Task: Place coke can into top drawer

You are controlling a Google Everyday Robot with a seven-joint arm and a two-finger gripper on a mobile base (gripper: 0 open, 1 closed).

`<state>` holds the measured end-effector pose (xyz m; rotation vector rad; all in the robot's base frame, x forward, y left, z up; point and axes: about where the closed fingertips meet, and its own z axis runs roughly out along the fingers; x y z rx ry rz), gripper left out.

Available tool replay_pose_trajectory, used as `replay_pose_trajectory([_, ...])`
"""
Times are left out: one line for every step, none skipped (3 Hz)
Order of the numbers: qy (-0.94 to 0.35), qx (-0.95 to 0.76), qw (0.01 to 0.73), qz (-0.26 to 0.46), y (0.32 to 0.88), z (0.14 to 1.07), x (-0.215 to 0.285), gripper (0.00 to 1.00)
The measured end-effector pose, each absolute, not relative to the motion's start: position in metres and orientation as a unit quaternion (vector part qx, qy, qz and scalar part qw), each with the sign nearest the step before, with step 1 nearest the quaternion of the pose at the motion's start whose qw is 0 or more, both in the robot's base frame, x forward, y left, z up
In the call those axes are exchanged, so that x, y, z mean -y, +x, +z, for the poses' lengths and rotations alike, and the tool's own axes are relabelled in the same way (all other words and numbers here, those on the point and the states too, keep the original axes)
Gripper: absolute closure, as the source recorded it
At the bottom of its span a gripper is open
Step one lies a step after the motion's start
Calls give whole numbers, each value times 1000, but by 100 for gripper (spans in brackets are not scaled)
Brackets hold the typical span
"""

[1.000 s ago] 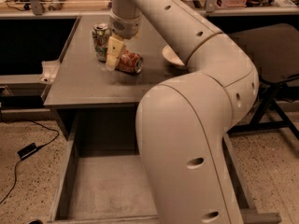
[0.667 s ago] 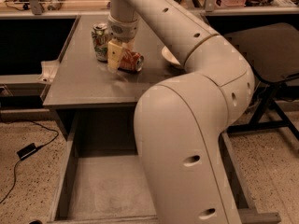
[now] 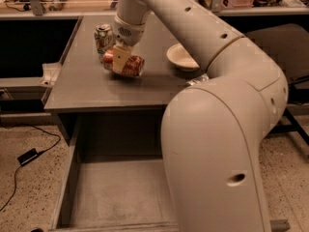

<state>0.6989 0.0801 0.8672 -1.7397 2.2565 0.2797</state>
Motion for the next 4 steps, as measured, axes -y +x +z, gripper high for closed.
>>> replay_pose_trajectory([-640,-739,170,121,673,888,-88,94])
replay_pose_trajectory([-668,-715,161,126,638,895,-94,100])
replay_pose_trajectory([-680,-715,108,121,594,879,-92,100])
replay_pose_trajectory([-676,-725,87,101,558,872,-84,100])
